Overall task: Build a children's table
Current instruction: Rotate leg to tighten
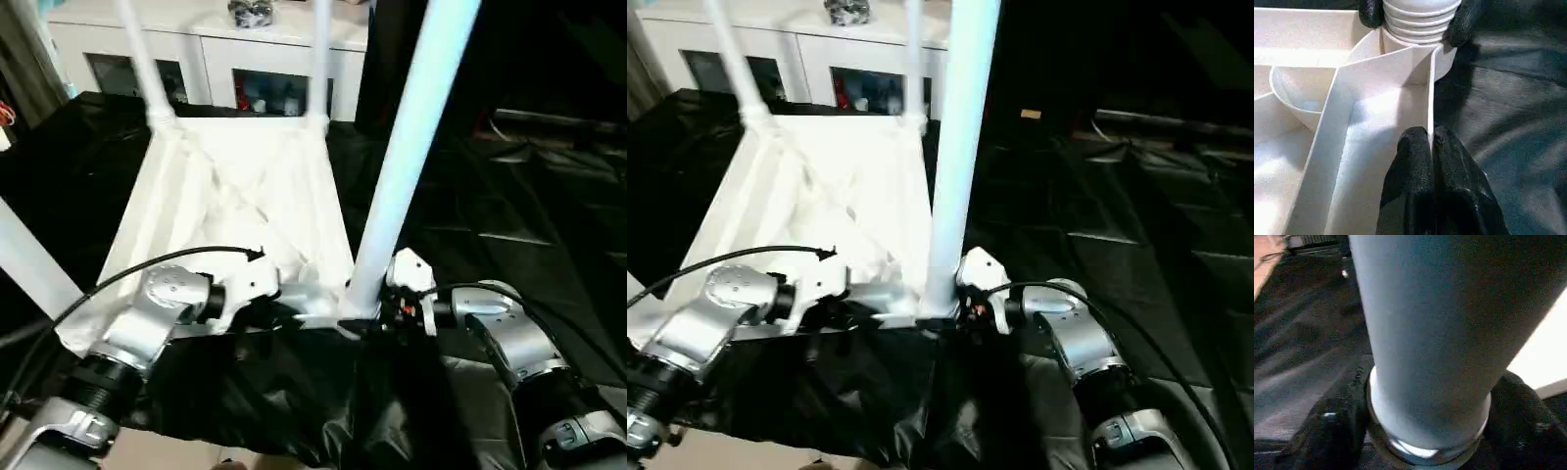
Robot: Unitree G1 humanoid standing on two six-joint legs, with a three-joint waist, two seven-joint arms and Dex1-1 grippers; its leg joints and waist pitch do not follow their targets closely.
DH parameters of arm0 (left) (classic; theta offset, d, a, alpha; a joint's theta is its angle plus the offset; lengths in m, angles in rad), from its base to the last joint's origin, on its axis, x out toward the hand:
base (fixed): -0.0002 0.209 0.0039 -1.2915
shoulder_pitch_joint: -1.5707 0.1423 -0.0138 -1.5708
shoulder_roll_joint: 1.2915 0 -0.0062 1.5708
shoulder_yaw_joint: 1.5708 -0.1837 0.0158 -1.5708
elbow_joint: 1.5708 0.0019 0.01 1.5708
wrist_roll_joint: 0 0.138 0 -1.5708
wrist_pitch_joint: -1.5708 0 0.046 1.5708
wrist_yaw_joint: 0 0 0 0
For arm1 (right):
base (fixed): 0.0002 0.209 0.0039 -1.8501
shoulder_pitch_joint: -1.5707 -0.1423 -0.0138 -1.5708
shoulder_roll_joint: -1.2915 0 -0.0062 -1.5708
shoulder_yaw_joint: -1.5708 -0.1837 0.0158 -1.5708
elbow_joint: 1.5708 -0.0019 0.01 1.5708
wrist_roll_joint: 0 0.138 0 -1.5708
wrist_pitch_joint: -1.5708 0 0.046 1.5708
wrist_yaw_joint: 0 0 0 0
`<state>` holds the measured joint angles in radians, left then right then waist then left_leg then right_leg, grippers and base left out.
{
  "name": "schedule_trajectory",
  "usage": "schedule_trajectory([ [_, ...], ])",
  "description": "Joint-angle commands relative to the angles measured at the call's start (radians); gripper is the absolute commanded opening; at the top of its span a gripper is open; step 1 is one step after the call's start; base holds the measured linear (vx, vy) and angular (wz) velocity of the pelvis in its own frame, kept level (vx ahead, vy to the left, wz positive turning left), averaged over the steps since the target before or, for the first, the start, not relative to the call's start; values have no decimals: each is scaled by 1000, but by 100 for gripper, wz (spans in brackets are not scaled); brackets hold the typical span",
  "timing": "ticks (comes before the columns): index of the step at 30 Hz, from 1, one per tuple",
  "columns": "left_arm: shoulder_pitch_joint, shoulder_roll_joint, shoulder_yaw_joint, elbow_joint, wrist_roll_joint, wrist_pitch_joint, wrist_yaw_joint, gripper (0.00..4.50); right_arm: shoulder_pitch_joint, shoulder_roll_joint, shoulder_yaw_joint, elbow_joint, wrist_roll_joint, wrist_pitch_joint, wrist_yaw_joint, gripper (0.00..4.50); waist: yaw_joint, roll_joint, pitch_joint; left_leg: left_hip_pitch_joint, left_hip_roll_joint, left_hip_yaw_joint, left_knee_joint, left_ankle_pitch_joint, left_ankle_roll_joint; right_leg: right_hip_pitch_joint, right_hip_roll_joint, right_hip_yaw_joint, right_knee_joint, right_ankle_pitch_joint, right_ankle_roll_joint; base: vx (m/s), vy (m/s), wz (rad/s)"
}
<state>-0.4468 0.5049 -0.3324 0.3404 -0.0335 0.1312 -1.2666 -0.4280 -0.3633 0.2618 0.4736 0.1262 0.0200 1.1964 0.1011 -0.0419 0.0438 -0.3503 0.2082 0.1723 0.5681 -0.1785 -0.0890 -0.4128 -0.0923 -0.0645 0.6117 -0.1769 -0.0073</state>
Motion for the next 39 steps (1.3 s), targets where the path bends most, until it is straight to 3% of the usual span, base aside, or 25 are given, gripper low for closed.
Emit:
schedule_trajectory([
  [1, 10, -10, -32, -3, -15, 6, -18, 0, -13, 4, 24, -22, 23, 5, 42, 281, 2, -6, -54, 1, 19, 6, -63, -231, 38, 49, -43, 40, -73, -272, -177, 0, 0, 0],
  [7, 13, -15, -27, 7, -8, -7, -13, 0, -2, 10, 29, -24, 24, 7, 62, 273, 3, -12, -55, -3, 17, 5, -61, -210, 36, 52, -43, 40, -70, -250, -177, 0, 0, 0],
  [10, 1, -68, 11, 37, 21, 7, 128, 0, 22, 44, 17, -20, 14, 8, -5, 273, 2, -13, -54, -5, 18, 6, -61, -211, 35, 52, -43, 40, -71, -259, -172, 0, 0, 0],
  [11, -4, -85, 22, 44, 30, 17, 175, 0, 26, 61, 9, -13, 8, 8, -44, 273, 6, -13, -51, 2, 18, 7, -62, -230, 29, 48, -43, 40, -78, -296, -164, 0, 0, 0],
  [13, -11, -110, 35, 51, 41, 22, 235, 0, 27, 86, -3, 5, -7, 5, -113, 273, 5, -16, -48, 4, 17, 6, -64, -255, 19, 45, -45, 41, -85, -364, -149, 0, 0, 0],
  [16, -18, -167, 51, 51, 66, 66, 355, 0, 19, 152, -35, 59, -40, -2, -289, 273, 0, -17, -46, 2, 15, 2, -68, -273, -1, 43, -47, 39, -92, -434, -116, 0, 0, 0],
  [17, -19, -236, 56, 32, 93, 128, 469, 0, 11, 229, -70, 112, -60, 14, -471, 273, -5, -20, -47, 2, 15, 1, -68, -277, -9, 43, -48, 39, -93, -463, -104, 0, 0, 0],
  [18, -19, -236, 56, 32, 93, 128, 469, 0, 11, 229, -70, 112, -60, 14, -471, 272, -9, -18, -45, 2, 13, -2, -70, -286, -15, 42, -49, 36, -99, -496, -96, 0, 0, 0],
  [20, -19, -261, 59, 27, 103, 150, 511, 0, 10, 257, -79, 125, -63, 24, -523, 272, -10, -17, -47, 4, 12, -2, -68, -307, -6, 37, -48, 35, -105, -522, -81, 0, 0, 0],
  [21, -20, -296, 57, 24, 120, 170, 556, 0, 2, 310, -98, 148, -76, 47, -636, 272, -10, -12, -45, 5, 11, -3, -69, -321, -3, 33, -46, 35, -108, -530, -74, 0, 0, 0],
  [25, -36, -352, 34, 41, 149, 164, 606, 0, 3, 437, -71, 140, -97, 29, -722, 272, -27, -9, -49, -10, 11, -13, -80, -336, -25, 46, -45, 29, -106, -511, -52, 0, 0, 0],
  [26, -36, -354, 33, 41, 150, 163, 605, 0, 4, 440, -69, 139, -99, 24, -720, 307, -32, -8, -51, -9, 10, -15, -81, -341, -24, 47, -44, 28, -104, -484, -57, 0, 0, 0],
  [29, -29, -349, 22, 26, 142, 151, 557, 0, 7, 443, -63, 131, -97, 0, -693, 345, -37, -6, -50, -1, 12, -9, -79, -356, -5, 40, -41, 32, -104, -420, -89, 0, 0, 0],
  [33, 9, -299, -5, -26, 105, 108, 416, 0, 3, 387, -78, 110, -73, -3, -621, 378, -40, -5, -53, -9, 12, -9, -79, -345, 9, 48, -43, 35, -100, -387, -106, 0, 0, 0],
  [37, 43, -251, -18, -69, 78, 84, 310, 0, 11, 320, -64, 77, -72, -3, -520, 396, -41, -5, -56, -6, 14, -2, -73, -299, 24, 48, -42, 39, -91, -310, -139, 0, 0, 0],
  [39, 60, -216, -26, -92, 60, 73, 247, 0, 24, 265, -48, 47, -62, -11, -417, 396, -34, -5, -62, -5, 16, 2, -67, -242, 42, 54, -42, 39, -80, -218, -171, 30, -10, 2],
])
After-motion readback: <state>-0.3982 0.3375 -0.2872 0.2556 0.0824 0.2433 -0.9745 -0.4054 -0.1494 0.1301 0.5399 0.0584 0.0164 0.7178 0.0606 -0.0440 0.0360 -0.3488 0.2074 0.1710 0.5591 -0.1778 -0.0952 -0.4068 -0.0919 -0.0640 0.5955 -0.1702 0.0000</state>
